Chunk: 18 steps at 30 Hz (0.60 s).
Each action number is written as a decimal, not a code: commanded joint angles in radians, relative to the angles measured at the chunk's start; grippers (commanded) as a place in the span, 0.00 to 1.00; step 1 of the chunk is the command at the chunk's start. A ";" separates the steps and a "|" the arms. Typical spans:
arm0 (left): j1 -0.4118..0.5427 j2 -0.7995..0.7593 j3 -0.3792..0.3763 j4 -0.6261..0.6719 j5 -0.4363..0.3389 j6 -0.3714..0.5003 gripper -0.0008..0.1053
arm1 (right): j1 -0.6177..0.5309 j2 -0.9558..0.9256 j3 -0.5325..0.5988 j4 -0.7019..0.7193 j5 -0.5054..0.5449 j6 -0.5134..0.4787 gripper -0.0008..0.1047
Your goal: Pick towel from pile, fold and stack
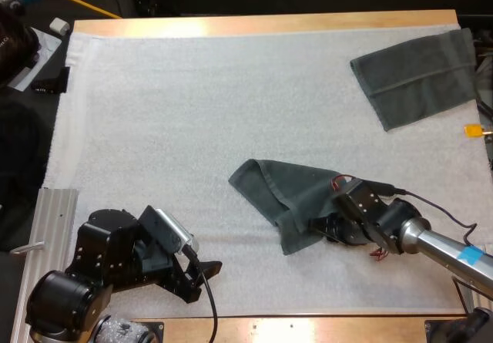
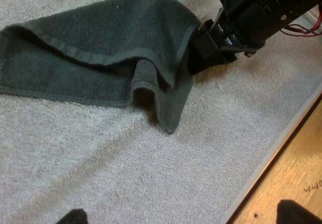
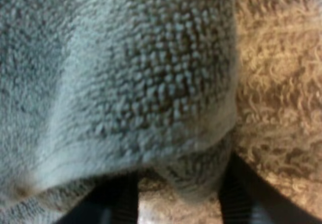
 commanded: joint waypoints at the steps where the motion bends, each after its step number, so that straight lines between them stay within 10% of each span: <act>1: -0.001 0.002 -0.004 -0.007 0.011 0.003 0.67 | -0.005 0.038 0.011 -0.036 -0.003 0.016 0.30; 5: -0.002 0.003 -0.004 -0.009 0.012 0.004 0.67 | -0.006 0.028 0.011 -0.037 0.013 0.012 0.03; 18: -0.006 0.003 -0.004 -0.007 0.011 0.002 0.67 | -0.001 -0.158 -0.091 0.062 0.122 -0.151 0.01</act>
